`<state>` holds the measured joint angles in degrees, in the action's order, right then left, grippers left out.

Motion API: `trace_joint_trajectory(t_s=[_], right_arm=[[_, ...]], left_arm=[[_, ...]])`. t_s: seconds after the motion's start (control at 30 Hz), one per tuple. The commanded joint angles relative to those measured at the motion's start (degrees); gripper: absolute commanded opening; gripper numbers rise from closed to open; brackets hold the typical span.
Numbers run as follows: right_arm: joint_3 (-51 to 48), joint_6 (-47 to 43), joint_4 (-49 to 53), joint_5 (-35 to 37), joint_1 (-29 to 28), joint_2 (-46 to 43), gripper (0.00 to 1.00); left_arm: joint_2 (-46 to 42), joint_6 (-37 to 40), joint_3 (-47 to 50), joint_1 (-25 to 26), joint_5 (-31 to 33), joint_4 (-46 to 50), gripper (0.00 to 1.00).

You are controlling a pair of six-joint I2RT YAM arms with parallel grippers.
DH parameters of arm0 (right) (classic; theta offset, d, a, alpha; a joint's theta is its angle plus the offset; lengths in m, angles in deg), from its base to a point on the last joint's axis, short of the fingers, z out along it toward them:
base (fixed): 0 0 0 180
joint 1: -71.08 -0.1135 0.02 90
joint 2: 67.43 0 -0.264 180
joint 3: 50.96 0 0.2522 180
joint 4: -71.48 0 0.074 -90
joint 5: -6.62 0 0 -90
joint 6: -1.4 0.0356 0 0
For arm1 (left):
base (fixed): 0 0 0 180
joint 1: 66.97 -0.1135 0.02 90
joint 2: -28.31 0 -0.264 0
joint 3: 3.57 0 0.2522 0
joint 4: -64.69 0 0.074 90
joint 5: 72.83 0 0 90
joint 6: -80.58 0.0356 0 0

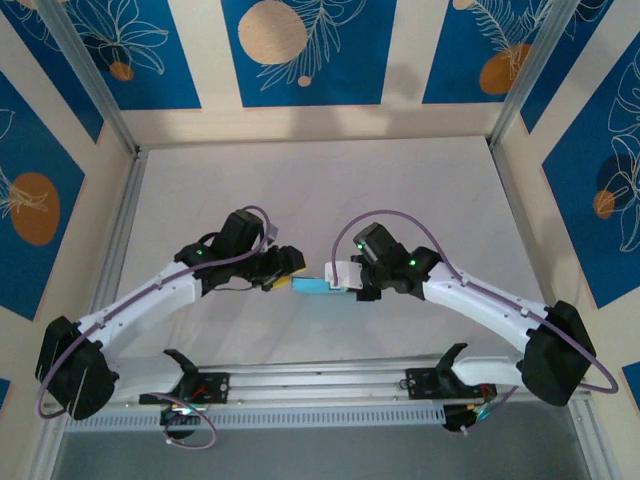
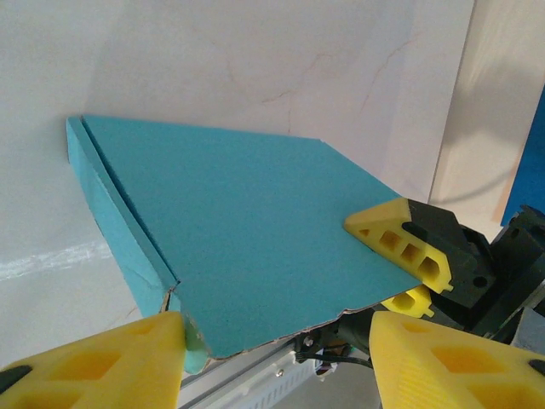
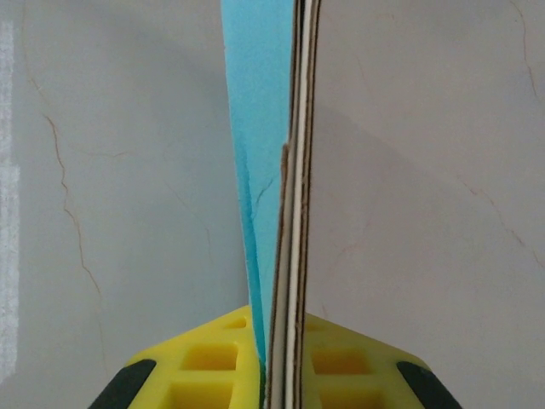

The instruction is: Fold the paper box

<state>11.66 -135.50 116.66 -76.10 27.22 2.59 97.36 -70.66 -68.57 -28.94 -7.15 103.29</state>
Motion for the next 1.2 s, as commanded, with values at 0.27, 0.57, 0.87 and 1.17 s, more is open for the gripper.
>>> trace_joint_trajectory(t_s=[0.27, 0.57, 0.87, 1.17], right_arm=[[2.0, 1.0, 2.1, 0.0, -0.2, 0.6, 0.09], [1.9, 1.5, 1.7, -0.1, 0.3, 1.2, 0.09], [1.9, 2.3, 1.6, -0.2, 0.3, 2.0, 0.09], [2.0, 3.1, 1.8, -0.6, 0.8, 3.0, 0.09]], left_arm=[[0.3, -0.1, 2.0, 1.0, -0.2, -1.9, 0.51], [0.8, 1.9, 3.6, 0.9, 1.8, -1.3, 0.42], [1.4, 4.2, 5.2, 1.0, 4.1, -1.0, 0.3], [1.9, 9.7, 4.7, 1.0, 9.7, 3.0, 0.27]])
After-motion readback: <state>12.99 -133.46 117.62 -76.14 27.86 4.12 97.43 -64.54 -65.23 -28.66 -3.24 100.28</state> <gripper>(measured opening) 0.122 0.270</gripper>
